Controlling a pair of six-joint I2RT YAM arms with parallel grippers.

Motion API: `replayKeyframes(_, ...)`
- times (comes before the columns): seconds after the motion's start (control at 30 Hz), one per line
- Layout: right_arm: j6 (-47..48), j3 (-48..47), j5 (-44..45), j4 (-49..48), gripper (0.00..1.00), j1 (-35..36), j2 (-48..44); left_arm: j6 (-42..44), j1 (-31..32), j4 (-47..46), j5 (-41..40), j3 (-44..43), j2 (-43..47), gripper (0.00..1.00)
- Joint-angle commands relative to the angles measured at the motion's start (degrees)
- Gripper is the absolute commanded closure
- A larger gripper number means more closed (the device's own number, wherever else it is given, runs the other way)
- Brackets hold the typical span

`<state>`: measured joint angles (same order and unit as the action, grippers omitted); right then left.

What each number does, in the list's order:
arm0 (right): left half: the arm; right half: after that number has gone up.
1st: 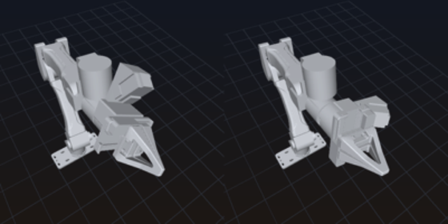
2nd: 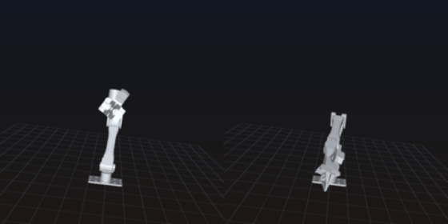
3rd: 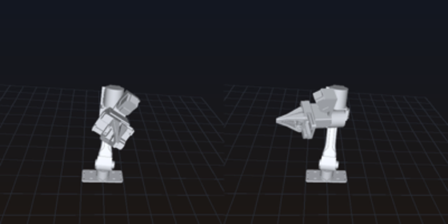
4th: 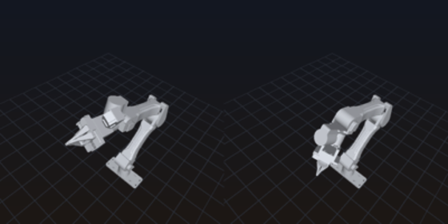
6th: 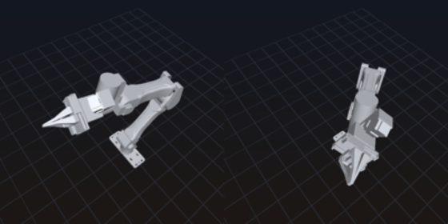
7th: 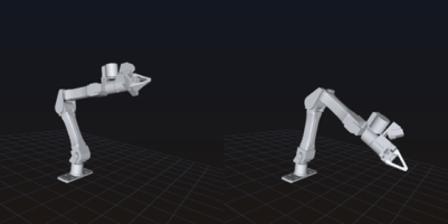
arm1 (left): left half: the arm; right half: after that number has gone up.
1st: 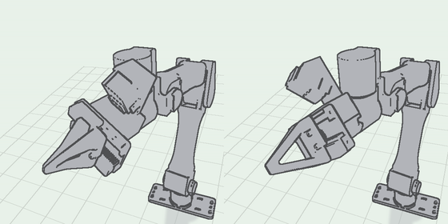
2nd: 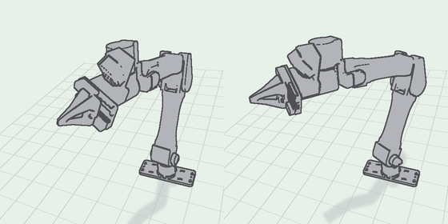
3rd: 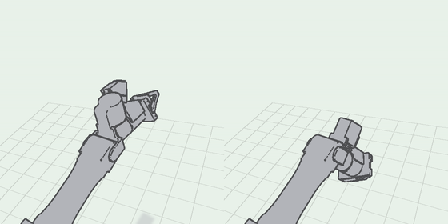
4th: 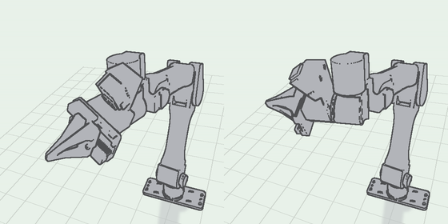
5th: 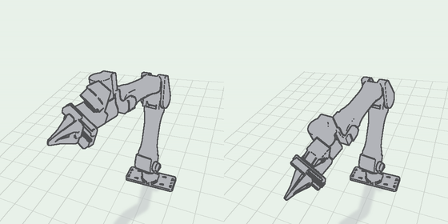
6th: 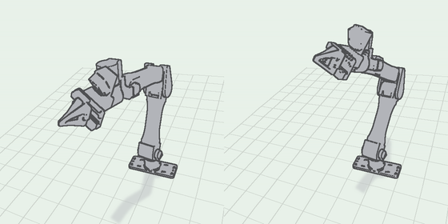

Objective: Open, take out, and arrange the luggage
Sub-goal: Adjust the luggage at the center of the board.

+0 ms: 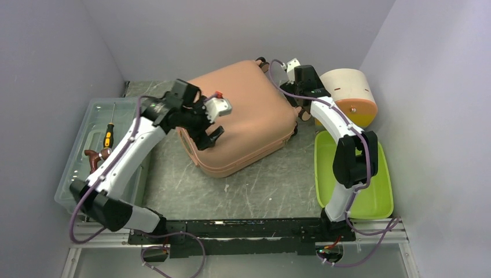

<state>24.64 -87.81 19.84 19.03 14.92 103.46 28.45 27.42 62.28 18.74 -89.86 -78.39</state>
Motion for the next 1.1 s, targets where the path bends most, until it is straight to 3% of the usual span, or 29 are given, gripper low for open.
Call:
replayKeyframes(0.0,0.24,-1.77,-1.14,2.88,0.0,1.22,1.11,0.56,5.19,-1.81,-8.54,-2.51,-4.13,0.0)
replayKeyframes(0.3,1.55,-0.09,-4.44,5.6,0.0,1.24,3.68,-1.45,15.17,0.73,-13.35,-8.43,-12.37,0.01)
replayKeyframes(0.43,-0.09,1.73,-6.26,4.89,0.0,1.23,2.93,-1.15,18.75,1.33,-15.08,-6.5,-13.53,0.01)
replayKeyframes(0.63,-1.79,3.08,-10.32,6.79,0.01,1.25,1.44,1.15,22.62,-5.31,-32.52,3.68,-12.69,0.01)
replayKeyframes(0.87,-1.86,6.06,-15.47,10.41,0.02,1.33,-2.15,2.7,21.43,-11.41,-45.42,11.23,-9.49,0.0)
replayKeyframes(1.07,-2.79,12.1,-18.24,12.18,0.03,3.78,-7.08,2.16,15.39,-12.51,-48.11,13.12,-8.24,0.01)
